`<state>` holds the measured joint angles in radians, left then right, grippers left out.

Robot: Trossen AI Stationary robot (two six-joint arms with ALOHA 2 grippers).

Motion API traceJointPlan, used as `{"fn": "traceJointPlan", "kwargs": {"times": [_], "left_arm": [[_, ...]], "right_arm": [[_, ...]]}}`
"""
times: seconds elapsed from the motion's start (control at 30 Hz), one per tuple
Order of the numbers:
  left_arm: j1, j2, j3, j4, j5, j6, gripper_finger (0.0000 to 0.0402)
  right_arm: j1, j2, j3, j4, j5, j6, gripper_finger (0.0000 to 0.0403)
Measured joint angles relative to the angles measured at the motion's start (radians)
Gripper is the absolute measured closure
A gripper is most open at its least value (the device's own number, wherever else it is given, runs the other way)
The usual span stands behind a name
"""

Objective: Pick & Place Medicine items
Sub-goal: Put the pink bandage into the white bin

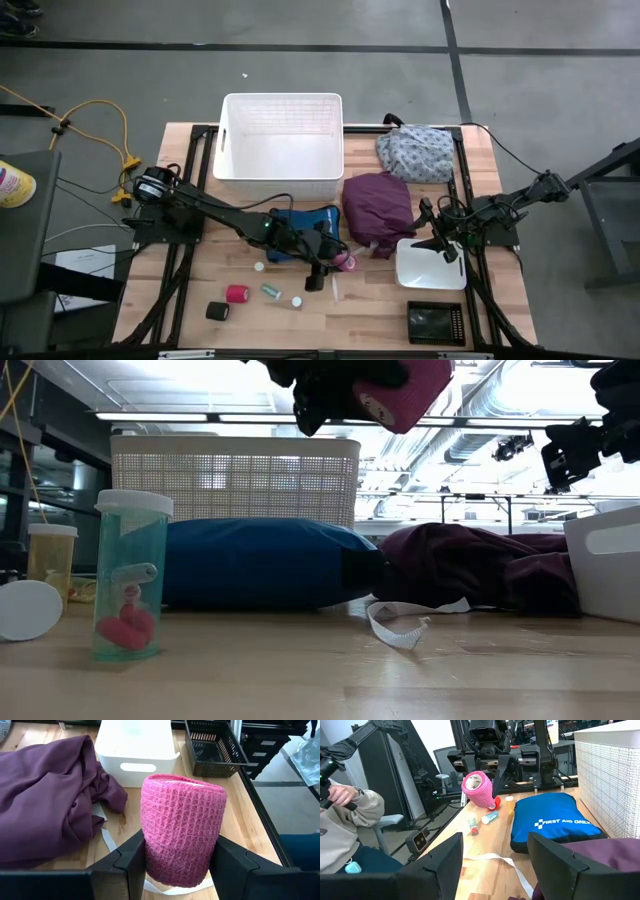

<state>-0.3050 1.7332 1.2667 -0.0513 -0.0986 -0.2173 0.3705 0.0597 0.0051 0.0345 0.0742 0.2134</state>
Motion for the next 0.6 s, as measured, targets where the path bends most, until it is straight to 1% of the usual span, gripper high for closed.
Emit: {"fn": "traceJointPlan", "kwargs": {"times": [0.43, 0.6], "left_arm": [[0.0, 0.0, -0.001, 0.009, 0.0, 0.0, 0.0235], [0.0, 0.0, -0.001, 0.008, 0.0, 0.0, 0.0235]], "right_arm": [[0.0, 0.0, 0.0, 0.011, 0.003, 0.0, 0.0192], [0.0, 0.0, 0.0, 0.085, 0.004, 0.011, 0.0192]]}}
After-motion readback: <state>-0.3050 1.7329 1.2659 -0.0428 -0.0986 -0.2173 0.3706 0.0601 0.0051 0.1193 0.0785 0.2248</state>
